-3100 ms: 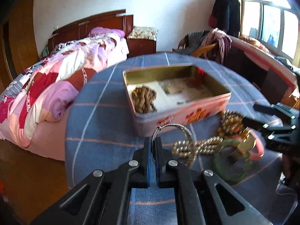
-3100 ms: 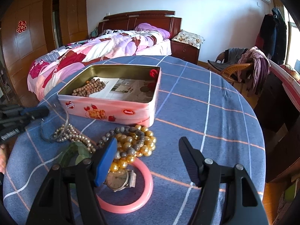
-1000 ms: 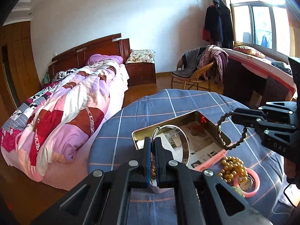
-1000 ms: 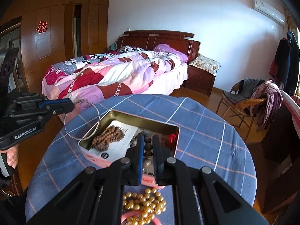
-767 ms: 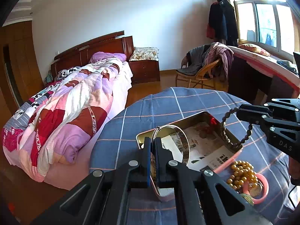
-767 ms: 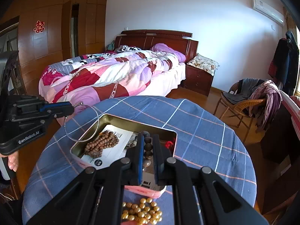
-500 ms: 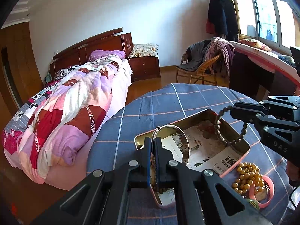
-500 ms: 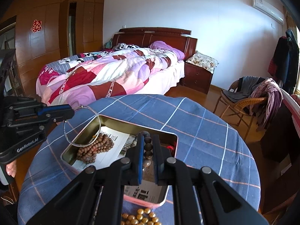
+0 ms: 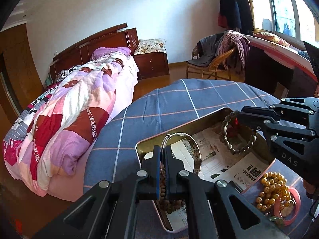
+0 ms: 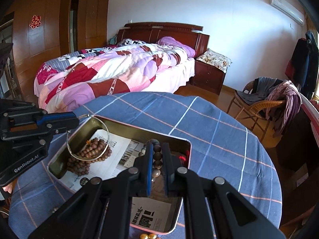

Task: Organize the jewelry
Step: 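Carry both items over the pink tin, lower them in and open both tools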

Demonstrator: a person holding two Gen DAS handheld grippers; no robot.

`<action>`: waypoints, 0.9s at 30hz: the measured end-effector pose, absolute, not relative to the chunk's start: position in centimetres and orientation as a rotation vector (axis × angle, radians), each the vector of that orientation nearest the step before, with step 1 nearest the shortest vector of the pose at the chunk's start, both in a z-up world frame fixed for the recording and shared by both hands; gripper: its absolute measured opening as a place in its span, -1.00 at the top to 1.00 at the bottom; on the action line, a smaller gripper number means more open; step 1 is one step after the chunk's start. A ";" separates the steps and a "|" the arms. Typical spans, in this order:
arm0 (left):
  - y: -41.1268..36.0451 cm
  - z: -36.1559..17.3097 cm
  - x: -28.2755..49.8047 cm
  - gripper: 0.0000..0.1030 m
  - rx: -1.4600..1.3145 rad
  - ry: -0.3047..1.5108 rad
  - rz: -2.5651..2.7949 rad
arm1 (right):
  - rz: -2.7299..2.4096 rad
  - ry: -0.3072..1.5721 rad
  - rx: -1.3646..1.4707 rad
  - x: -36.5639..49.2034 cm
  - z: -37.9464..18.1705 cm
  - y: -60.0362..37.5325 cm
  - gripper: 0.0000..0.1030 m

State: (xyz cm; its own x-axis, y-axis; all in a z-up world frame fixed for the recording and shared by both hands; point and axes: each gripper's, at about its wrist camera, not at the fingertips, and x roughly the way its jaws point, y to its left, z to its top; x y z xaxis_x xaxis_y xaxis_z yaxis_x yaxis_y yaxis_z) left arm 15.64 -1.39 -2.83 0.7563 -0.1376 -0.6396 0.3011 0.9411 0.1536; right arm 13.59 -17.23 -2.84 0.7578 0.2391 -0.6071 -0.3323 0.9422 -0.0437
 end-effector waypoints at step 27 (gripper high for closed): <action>-1.3 -4.9 17.0 0.94 0.266 0.716 -0.233 | 0.284 0.652 -0.203 13.9 -4.2 -17.2 0.78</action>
